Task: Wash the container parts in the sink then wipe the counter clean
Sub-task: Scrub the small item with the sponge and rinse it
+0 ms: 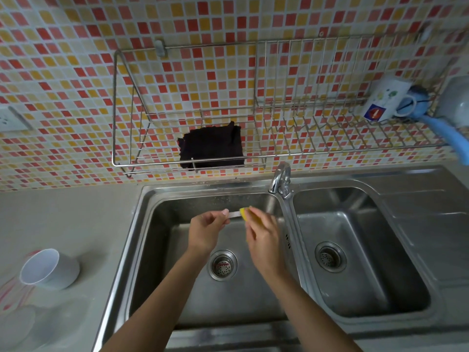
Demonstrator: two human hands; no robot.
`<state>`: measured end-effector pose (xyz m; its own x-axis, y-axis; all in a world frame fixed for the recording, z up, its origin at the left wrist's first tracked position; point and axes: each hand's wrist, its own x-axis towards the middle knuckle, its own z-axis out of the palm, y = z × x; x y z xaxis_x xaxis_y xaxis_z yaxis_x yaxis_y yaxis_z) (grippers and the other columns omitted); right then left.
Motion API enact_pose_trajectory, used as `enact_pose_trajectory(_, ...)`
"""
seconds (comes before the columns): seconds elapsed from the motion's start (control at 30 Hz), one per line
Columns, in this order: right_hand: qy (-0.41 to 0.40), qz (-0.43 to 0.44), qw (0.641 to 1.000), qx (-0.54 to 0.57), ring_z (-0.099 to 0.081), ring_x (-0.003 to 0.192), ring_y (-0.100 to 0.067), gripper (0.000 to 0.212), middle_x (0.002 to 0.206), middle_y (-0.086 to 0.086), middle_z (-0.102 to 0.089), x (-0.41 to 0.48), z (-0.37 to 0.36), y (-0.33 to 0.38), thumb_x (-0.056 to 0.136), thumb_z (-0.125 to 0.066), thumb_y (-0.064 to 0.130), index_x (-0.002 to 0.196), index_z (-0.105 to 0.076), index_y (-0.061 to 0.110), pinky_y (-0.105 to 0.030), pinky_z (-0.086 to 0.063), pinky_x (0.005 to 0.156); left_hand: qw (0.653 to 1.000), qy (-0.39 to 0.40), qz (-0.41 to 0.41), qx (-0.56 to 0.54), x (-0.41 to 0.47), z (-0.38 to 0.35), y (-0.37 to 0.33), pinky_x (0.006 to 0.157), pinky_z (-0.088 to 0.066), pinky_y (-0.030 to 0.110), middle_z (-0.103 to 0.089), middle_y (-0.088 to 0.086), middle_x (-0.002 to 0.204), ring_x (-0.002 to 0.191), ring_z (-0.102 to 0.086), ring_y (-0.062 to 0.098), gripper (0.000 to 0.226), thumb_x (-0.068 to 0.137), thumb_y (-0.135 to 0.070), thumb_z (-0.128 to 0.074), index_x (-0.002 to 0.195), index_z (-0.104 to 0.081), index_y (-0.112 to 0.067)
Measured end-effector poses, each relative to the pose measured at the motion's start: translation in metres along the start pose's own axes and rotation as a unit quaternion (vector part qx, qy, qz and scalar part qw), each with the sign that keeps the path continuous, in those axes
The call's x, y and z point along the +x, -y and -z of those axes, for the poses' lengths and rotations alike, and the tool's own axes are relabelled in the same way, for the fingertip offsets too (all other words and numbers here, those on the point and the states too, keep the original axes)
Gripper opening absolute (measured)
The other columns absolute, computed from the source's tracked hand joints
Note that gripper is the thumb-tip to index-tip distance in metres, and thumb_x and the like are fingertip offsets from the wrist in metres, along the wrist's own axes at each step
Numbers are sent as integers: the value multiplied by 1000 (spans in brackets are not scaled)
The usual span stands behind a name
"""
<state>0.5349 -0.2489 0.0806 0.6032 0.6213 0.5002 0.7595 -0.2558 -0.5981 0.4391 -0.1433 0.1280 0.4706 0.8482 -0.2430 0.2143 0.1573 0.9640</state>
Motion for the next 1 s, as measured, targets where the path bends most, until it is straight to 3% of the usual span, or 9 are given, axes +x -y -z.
enact_pose_trajectory(0.07,22,50,998,-12,-57,107,-21,43,123,-3,-63,-6,-1,3,82,-71,1,123,-66,13,-30,-47,94,999,16,-26,34,0,-3,3,74,-52,20,-73,-1,75,69,-65,3,10,87,-18,-69,80,-73,-12)
enact_pose_trajectory(0.17,-7,-48,999,-2,-57,108,-19,45,122,-1,-63,-5,-2,-11,81,-72,2,123,-65,16,-31,-49,93,992,25,-66,102,3,-10,7,67,-48,12,-72,-8,76,65,-63,-8,3,85,-12,-72,85,-74,-15)
enact_pose_trajectory(0.4,39,-5,999,0,-54,112,-17,43,124,-1,-63,-5,-4,-10,83,-70,2,124,-65,15,-20,-39,101,968,13,-133,213,11,-14,13,76,-55,23,-76,-3,87,77,-70,4,16,78,-20,-78,92,-78,-12)
enact_pose_trajectory(0.5,39,-106,993,29,-59,110,-18,40,121,-2,-64,0,-4,-33,84,-67,-1,121,-67,15,-31,-49,96,961,9,-143,235,15,-22,13,71,-50,8,-75,-1,90,76,-67,4,19,81,-20,-76,97,-76,-11)
enact_pose_trajectory(0.57,21,-197,979,42,-60,108,-21,41,118,-5,-64,9,1,-50,84,-65,-2,123,-65,12,-26,-47,94,960,9,-147,238,17,-30,9,65,-42,-1,-72,-3,87,73,-63,-2,17,82,-17,-75,98,-76,-11)
enact_pose_trajectory(0.67,0,-307,951,23,-59,110,-30,48,120,-10,-63,30,11,-79,83,-67,3,130,-56,9,-30,-45,89,960,35,-148,237,23,-44,1,63,-41,-1,-72,-3,85,71,-61,-5,15,82,-13,-75,97,-75,-12)
enact_pose_trajectory(0.73,40,-348,936,19,-53,122,-33,66,137,-13,-54,44,11,-98,84,-68,8,144,-41,9,-38,-44,100,959,54,-143,240,26,-53,-5,62,-39,-1,-68,-9,79,67,-60,-9,14,81,-12,-75,95,-75,-12)
enact_pose_trajectory(0.87,110,-349,930,29,-59,114,-33,69,132,-10,-58,65,1,-113,84,-70,22,144,-35,18,-39,-48,94,966,96,-134,200,31,-72,-16,62,-41,-1,-66,-10,75,63,-59,-19,14,79,-6,-76,93,-73,-6)
enact_pose_trajectory(1.0,139,-300,944,6,-57,117,-32,68,132,-8,-58,67,-6,-113,88,-66,19,147,-32,21,-39,-45,96,966,116,-144,180,34,-84,-19,66,-44,2,-71,-4,77,65,-62,-15,14,76,-4,-78,89,-74,-8)
